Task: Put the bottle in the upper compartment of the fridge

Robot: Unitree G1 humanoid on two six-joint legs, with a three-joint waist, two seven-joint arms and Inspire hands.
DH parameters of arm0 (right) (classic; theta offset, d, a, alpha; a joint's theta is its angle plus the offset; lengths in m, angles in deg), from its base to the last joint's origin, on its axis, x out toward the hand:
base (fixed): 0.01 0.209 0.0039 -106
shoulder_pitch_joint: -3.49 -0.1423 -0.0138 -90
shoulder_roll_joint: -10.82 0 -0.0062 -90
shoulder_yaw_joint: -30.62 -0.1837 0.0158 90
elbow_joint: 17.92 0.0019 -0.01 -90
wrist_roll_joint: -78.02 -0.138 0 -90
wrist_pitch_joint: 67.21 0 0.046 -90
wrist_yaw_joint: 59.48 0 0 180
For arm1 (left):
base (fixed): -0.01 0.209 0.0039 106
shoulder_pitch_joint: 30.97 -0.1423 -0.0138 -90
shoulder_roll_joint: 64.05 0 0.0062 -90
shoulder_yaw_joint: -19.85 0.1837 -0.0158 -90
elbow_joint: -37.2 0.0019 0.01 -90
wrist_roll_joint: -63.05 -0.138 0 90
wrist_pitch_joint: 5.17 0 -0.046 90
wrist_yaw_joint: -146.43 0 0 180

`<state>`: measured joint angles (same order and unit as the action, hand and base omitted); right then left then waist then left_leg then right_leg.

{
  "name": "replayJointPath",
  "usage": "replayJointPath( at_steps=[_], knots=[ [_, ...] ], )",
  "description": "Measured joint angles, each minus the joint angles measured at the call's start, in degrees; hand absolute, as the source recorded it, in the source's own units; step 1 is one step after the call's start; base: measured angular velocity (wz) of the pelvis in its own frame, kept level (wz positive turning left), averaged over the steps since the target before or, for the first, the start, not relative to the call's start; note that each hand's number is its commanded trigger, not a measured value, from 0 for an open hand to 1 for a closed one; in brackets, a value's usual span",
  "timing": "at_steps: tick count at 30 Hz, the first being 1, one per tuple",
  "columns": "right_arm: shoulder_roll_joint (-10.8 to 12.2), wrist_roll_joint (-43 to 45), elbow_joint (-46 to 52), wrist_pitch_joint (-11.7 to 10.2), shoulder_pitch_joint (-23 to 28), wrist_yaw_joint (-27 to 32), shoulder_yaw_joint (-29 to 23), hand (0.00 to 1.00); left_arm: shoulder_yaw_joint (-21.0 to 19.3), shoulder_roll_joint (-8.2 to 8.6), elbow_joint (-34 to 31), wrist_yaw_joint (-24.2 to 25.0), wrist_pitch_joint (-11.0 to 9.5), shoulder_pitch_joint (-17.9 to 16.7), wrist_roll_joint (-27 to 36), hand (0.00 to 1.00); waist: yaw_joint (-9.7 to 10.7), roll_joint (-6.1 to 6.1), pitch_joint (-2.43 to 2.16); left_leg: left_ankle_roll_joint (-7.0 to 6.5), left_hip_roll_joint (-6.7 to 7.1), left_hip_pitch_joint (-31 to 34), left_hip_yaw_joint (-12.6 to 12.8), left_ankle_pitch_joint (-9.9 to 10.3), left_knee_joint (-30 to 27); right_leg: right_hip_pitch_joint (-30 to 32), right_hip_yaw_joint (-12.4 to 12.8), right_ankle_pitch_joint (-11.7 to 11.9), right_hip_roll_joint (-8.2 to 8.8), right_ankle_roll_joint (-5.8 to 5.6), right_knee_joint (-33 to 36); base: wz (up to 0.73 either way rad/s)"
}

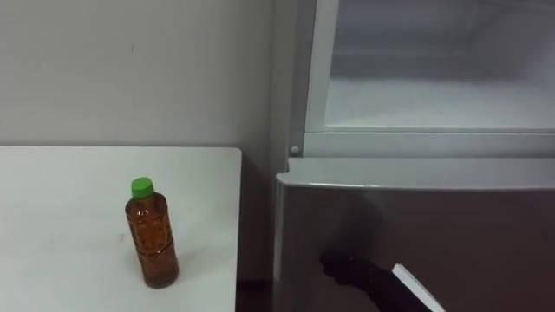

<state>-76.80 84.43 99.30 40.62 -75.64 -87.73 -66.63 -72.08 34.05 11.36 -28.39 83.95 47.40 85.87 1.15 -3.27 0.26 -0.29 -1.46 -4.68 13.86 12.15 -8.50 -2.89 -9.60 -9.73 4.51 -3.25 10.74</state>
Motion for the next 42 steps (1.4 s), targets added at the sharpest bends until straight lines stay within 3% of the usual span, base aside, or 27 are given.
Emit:
replayJointPath(
  at_steps=[12, 14, 18, 20, 23, 29, 38, 42],
  knots=[
    [3.0, -3.4, 0.2, 0.0, -3.2, -4.0, 1.3, 0.0, 1.7, 0.01, 0.0, 0.3, -1.1, 0.8, 0.1, 0.0, -3.1, 0.08, 0.07, 1.02, -1.33, 0.0, 0.3, -0.6, -0.1, 0.0, 0.0, 0.8, -1.36, 1.2, -0.2, -0.02],
    [3.5, -6.2, 0.6, -0.7, -5.2, -4.8, 3.2, 0.0, 1.9, 0.04, 0.1, 0.3, -1.1, 1.1, 0.0, 0.0, -3.2, 0.29, 0.1, 1.16, -1.52, 0.1, 0.2, -0.7, 0.1, 0.0, -0.2, 0.9, -1.51, 1.38, -0.2, 0.0],
    [6.1, -15.4, 0.6, -4.6, -8.8, -5.7, 7.7, 0.0, 2.2, 0.12, 0.5, 0.3, -1.1, 1.7, 0.0, 0.0, -4.5, 0.73, 0.26, 1.34, -1.77, 0.1, 0.0, -0.8, 0.1, -0.1, -1.1, 1.0, -1.66, 1.52, -0.2, 0.03],
    [6.6, -18.7, 0.6, -5.4, -8.9, -5.7, 9.0, 0.0, 2.2, 0.19, 0.5, 0.5, -1.1, 1.8, 0.0, 0.0, -5.2, 0.66, 0.22, 1.34, -1.76, 0.1, -0.4, -0.8, 0.2, -0.3, -1.8, 1.0, -1.59, 1.52, -0.2, 0.11],
    [6.6, -23.0, 0.5, -5.6, -9.2, -5.3, 11.0, 0.0, 2.3, 0.28, 0.5, 0.4, -1.1, 2.1, 0.0, 0.0, -6.3, 0.58, 0.18, 1.33, -1.7, 0.1, -0.9, -0.8, 0.0, -0.4, -2.3, 1.0, -1.54, 1.51, -0.2, 0.1],
    [6.5, -24.9, -0.1, -6.1, -10.5, -3.5, 12.8, 0.0, 3.1, 0.29, 0.5, 0.0, -1.1, 2.2, 0.1, 0.0, -6.3, 0.79, 0.3, 1.33, -1.7, 0.3, -2.5, -0.8, -0.1, -1.1, -4.7, 1.0, -1.43, 1.5, -0.3, 0.14],
    [6.6, -25.5, -0.1, -6.2, -10.8, -1.1, 15.0, 0.0, 4.0, 0.22, 0.5, -0.9, -1.0, 2.8, 0.1, 0.0, -6.5, 0.77, 0.31, 1.33, -1.63, 1.1, -3.8, -0.8, -0.5, -1.0, -4.8, 1.0, -1.37, 1.49, -0.3, 0.07],
    [6.6, -26.8, -0.1, -6.3, -10.9, 0.4, 15.2, 0.0, 4.5, 0.19, 0.4, -1.2, -0.9, 3.3, 0.0, 0.0, -7.4, 0.82, 0.35, 1.33, -1.63, 1.3, -4.0, -0.8, -0.8, -1.0, -4.8, 1.0, -1.38, 1.47, -0.3, 0.01]
  ],
)
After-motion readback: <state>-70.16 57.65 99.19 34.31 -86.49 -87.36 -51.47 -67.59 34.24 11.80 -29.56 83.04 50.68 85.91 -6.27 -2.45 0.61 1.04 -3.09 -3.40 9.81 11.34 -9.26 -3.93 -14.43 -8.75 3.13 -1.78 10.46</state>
